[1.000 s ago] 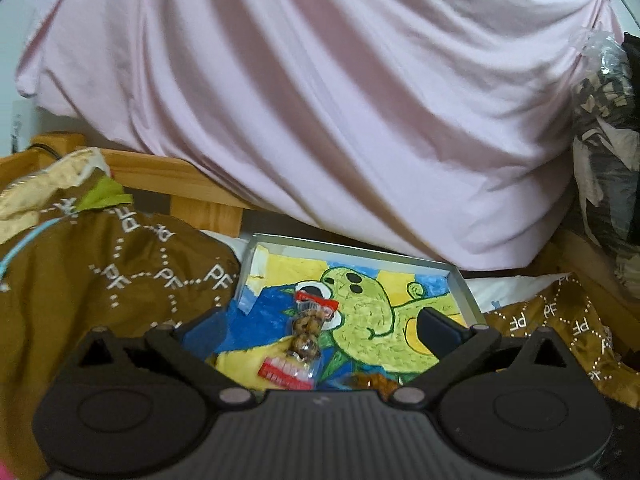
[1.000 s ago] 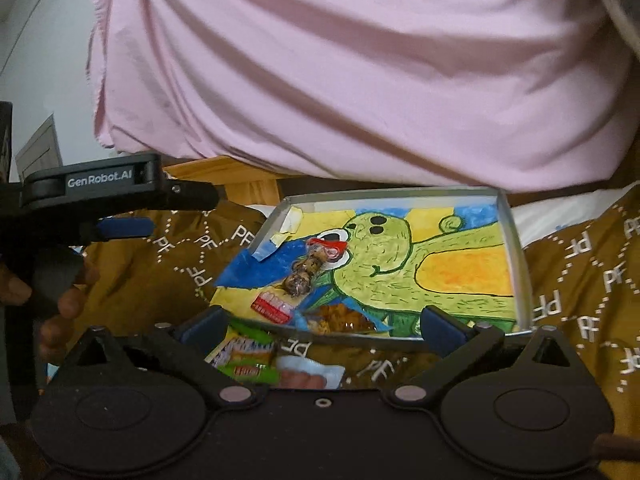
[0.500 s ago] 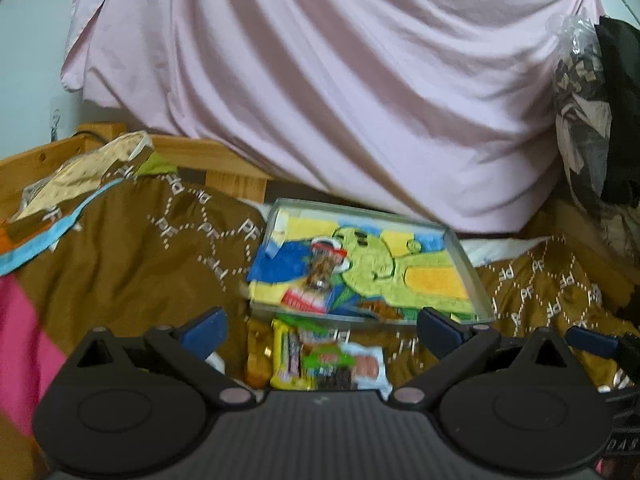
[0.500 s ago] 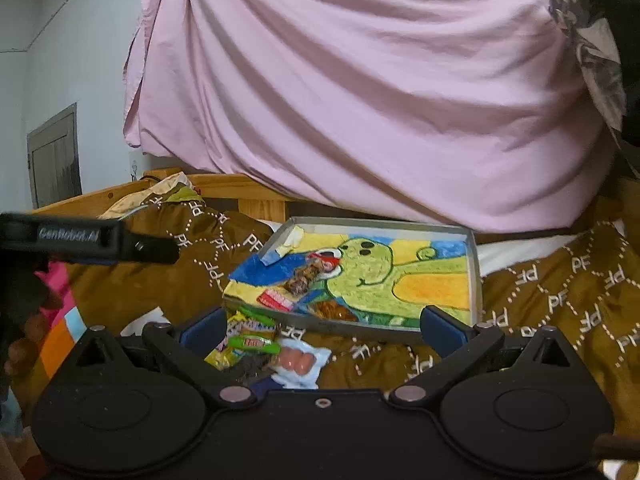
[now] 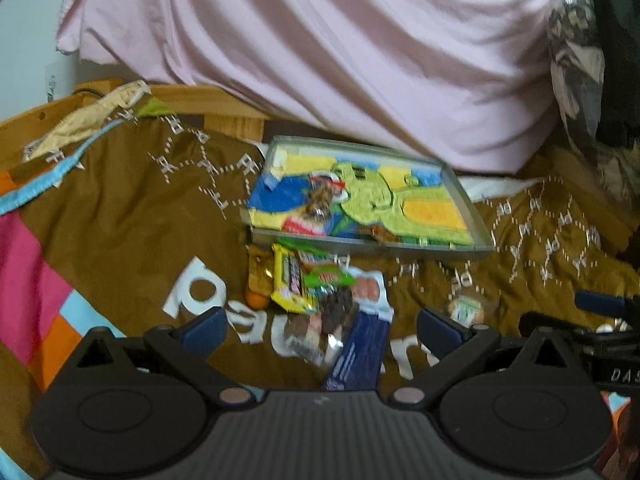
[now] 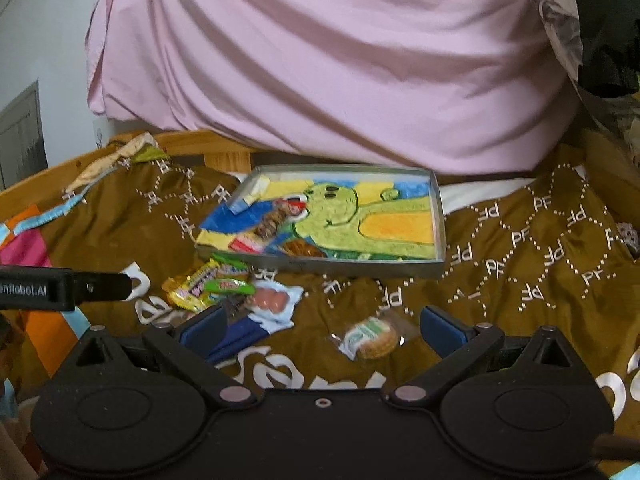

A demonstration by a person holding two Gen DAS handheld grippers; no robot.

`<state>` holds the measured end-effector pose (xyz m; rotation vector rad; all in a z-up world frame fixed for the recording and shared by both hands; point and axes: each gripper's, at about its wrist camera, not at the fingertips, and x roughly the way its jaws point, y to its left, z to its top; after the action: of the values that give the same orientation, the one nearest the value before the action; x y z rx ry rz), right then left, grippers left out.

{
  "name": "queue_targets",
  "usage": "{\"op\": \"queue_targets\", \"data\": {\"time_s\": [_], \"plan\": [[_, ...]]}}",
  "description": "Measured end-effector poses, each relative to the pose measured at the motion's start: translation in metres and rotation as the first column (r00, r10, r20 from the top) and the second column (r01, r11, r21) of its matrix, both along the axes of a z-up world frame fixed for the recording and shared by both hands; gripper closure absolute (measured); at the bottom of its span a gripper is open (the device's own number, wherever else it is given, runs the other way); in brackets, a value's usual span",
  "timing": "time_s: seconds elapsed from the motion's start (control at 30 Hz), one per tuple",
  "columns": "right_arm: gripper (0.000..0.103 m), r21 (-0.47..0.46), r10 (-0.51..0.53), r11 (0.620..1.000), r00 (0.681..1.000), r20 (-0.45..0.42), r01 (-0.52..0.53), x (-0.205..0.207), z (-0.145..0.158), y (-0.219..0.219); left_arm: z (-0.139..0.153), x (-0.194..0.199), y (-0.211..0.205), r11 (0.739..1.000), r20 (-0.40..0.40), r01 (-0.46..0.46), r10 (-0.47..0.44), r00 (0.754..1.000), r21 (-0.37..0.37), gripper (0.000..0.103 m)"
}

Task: Organize snacks
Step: 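Withdraw both open tools from the tray back toward the snack pile, then grasp green-label biscuit packet with right tool while left tool grasps dark-blue stick package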

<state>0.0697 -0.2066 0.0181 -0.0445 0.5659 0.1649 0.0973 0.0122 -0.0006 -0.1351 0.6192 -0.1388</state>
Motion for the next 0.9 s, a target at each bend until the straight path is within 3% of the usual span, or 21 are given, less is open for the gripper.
{"op": "queue_targets", "data": {"time_s": [0.27,0.9], "plan": [[0.001,-0.013,0.004,1.0,0.995,-0.1,-0.006,0.017,-0.015,0.002,-0.02,0.01,-0.015,0.997,-0.056,0.049,-0.045,0.997,0.066,0.0],[0.001,0.038,-0.047,0.998,0.974,-0.222,0.057,0.047,-0.03,-0.019,-0.034,0.015,-0.027,0.993,-0.102,0.104,-0.098,0.99,0.063,0.0]]}}
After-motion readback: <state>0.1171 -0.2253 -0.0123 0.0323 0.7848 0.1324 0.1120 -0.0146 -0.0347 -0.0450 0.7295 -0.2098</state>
